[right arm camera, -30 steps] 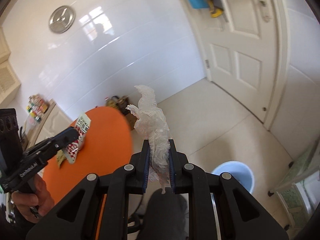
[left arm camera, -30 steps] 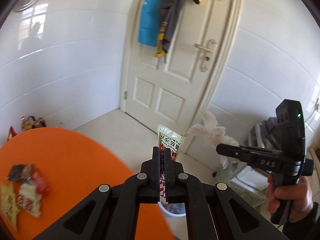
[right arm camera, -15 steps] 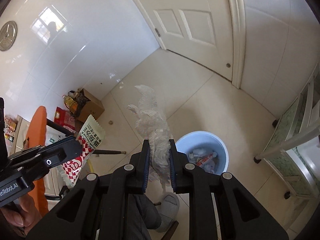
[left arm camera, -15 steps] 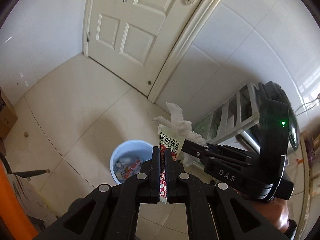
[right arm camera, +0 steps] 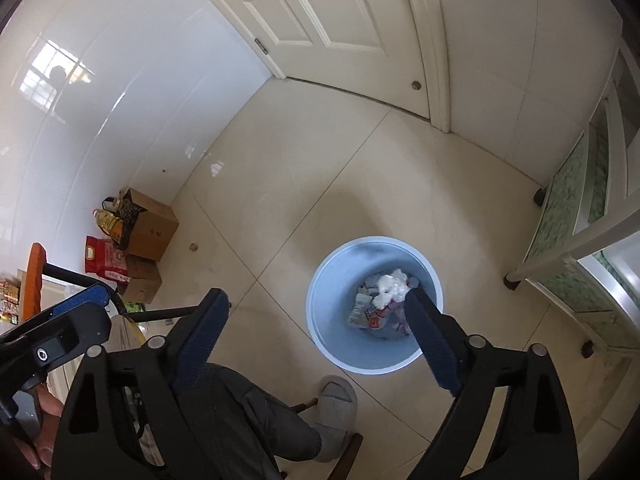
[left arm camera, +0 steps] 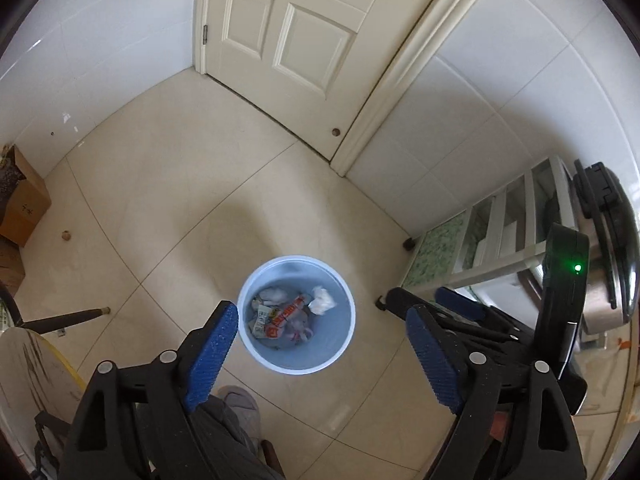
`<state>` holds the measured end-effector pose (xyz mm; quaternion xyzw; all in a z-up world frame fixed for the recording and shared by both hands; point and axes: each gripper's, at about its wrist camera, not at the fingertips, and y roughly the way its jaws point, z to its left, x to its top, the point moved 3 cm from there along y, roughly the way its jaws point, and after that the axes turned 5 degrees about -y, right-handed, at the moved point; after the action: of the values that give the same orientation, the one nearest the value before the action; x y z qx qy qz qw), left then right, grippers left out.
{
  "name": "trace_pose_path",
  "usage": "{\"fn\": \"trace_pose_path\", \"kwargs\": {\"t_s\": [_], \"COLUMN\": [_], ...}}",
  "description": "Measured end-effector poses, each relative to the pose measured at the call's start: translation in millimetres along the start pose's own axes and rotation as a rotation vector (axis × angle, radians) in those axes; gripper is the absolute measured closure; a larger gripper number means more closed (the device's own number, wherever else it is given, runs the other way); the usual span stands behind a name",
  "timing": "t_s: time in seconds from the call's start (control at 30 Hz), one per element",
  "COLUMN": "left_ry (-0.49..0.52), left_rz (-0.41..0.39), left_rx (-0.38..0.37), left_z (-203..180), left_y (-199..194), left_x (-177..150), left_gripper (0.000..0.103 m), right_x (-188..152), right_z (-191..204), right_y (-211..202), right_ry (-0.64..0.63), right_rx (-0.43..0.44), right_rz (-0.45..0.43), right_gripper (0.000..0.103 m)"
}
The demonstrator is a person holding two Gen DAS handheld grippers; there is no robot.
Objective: Collect trash
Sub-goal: 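Release the wrapper and tissue from both tools over the blue bin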
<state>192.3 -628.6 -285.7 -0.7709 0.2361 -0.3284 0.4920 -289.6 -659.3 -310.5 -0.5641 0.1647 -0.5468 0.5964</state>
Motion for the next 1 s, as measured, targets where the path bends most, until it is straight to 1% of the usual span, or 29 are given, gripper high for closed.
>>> {"fn": "trace_pose_path", "kwargs": {"t_s": [0.07,0.1,0.13,0.2,0.27,0.33,0.5,0.6,0.77,0.9,1.0], "left_ry": [0.013,0.022,0.030,0.046,0.054,0.057,0.053,0.036,0.005,-0.027,-0.046], "left_rz": [-0.022,-0.034,-0.049,-0.085,-0.115,-0.147,-0.226,-0.284,-0.384,-0.466,-0.524], "left_rx": [0.023,0.040,0.052,0.072,0.087,0.088,0.082,0.068,0.059,0.072,0.085], "left_z": [-4,-6,-10,-15,-20,-28,-23,-14,22,46,60], "left_y": [-6,-9,-17,-27,-42,-55,-101,-136,-207,-258,-295], "left_x": [-6,-4,-18,-22,-43,-52,-81,-97,-132,-159,-188], "left_gripper": [0.017,0.016,0.014,0.012,0.010,0.010,0.010,0.009,0.008,0.005,0.005], "right_x": [-1,-1,-2,-4,-5,-7,-5,0,6,9,10], "right_z": [-2,-3,-4,-4,-1,4,29,54,105,152,186], "right_y": [-5,-7,-10,-17,-25,-33,-63,-86,-127,-153,-169], "right_ry": [0.010,0.016,0.024,0.033,0.036,0.035,0.007,-0.031,-0.106,-0.181,-0.232], "right_rx": [-0.023,-0.030,-0.035,-0.042,-0.042,-0.033,-0.033,-0.025,0.000,0.027,0.056], "right_rz": [-0.014,-0.019,-0.022,-0.036,-0.049,-0.059,-0.104,-0.146,-0.227,-0.278,-0.309], "right_gripper": [0.000,0.000,0.000,0.000,0.000,0.000,0.000,0.000,0.000,0.000,0.000]}}
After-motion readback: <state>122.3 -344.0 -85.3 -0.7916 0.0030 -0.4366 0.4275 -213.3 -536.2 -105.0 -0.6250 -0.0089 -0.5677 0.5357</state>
